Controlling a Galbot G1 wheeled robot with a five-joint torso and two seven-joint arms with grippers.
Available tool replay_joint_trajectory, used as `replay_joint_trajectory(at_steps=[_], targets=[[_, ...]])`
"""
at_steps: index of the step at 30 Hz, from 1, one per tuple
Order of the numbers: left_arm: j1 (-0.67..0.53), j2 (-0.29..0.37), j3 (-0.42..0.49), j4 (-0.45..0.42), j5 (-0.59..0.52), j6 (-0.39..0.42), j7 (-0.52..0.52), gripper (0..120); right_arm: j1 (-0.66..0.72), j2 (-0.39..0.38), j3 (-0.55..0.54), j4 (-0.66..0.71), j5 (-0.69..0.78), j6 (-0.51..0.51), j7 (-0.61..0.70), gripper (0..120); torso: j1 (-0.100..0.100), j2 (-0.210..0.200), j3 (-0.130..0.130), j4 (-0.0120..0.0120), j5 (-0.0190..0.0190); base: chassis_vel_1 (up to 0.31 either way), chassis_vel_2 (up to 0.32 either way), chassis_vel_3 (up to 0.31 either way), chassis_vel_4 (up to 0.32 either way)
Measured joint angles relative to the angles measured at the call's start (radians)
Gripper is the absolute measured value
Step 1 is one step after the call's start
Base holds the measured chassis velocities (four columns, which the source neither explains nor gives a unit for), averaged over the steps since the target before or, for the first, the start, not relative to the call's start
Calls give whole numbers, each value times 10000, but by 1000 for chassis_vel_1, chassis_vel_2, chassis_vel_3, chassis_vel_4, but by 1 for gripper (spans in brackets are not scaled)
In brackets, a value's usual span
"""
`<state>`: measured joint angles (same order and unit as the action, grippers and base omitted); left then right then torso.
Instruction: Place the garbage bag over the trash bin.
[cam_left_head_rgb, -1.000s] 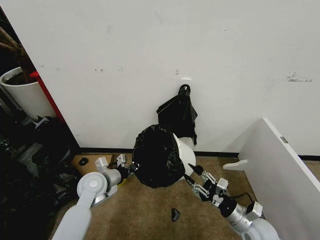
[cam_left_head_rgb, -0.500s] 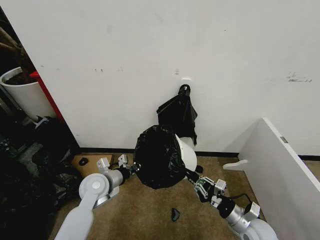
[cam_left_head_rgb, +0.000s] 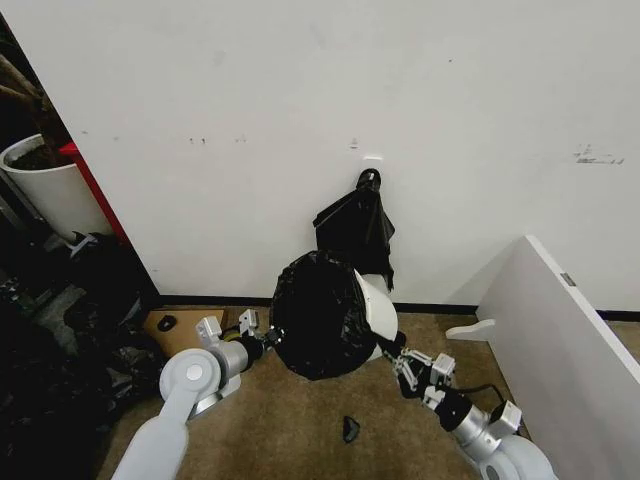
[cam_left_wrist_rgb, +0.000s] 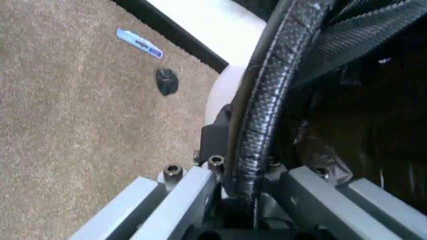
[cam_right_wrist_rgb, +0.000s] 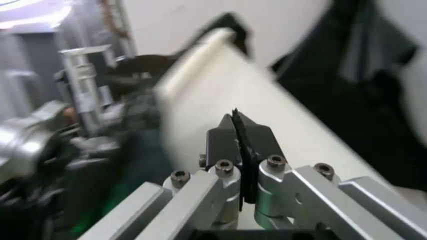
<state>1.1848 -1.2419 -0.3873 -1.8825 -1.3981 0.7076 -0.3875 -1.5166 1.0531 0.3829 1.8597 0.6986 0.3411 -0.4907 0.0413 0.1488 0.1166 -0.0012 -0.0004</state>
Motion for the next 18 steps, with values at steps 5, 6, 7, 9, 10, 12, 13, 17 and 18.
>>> replay_joint_trajectory(at_steps=[5,6,7,9,10,12,13,17,18], targets=[[57,-2,-18,-58,5,23,29,0,-5,-1,29,-186,46,125,215,0,0,0,0,-1,1,0,0,0,0],[52,-2,-20,-59,11,22,29,0,-14,-6,56,-192,135,191,65,0,0,0,0,0,1,0,0,0,0],[41,-1,-21,-56,23,17,29,0,-22,-10,96,-194,294,290,-209,0,0,0,0,0,0,0,0,0,0],[32,2,-21,-44,46,6,29,0,-29,-20,146,-205,528,402,-644,0,0,0,0,-1,0,0,0,0,0],[28,4,-21,-39,64,-1,29,0,-33,-37,178,-220,674,447,-926,0,0,0,0,-1,1,0,0,0,0],[24,7,-21,-34,91,-9,30,0,-46,-77,251,-283,868,494,-1425,4,0,0,0,0,0,0,0,0,0],[23,8,-21,-34,102,-14,29,0,-55,-92,281,-324,905,494,-1620,8,0,0,0,0,0,0,0,0,0],[41,9,-21,-37,133,-24,29,0,-69,-103,413,-521,897,493,-2543,19,0,0,0,-1,0,0,0,0,0],[52,9,-21,-44,145,-28,29,0,-77,-92,443,-592,817,493,-2850,23,0,0,0,-1,0,0,0,0,0]])
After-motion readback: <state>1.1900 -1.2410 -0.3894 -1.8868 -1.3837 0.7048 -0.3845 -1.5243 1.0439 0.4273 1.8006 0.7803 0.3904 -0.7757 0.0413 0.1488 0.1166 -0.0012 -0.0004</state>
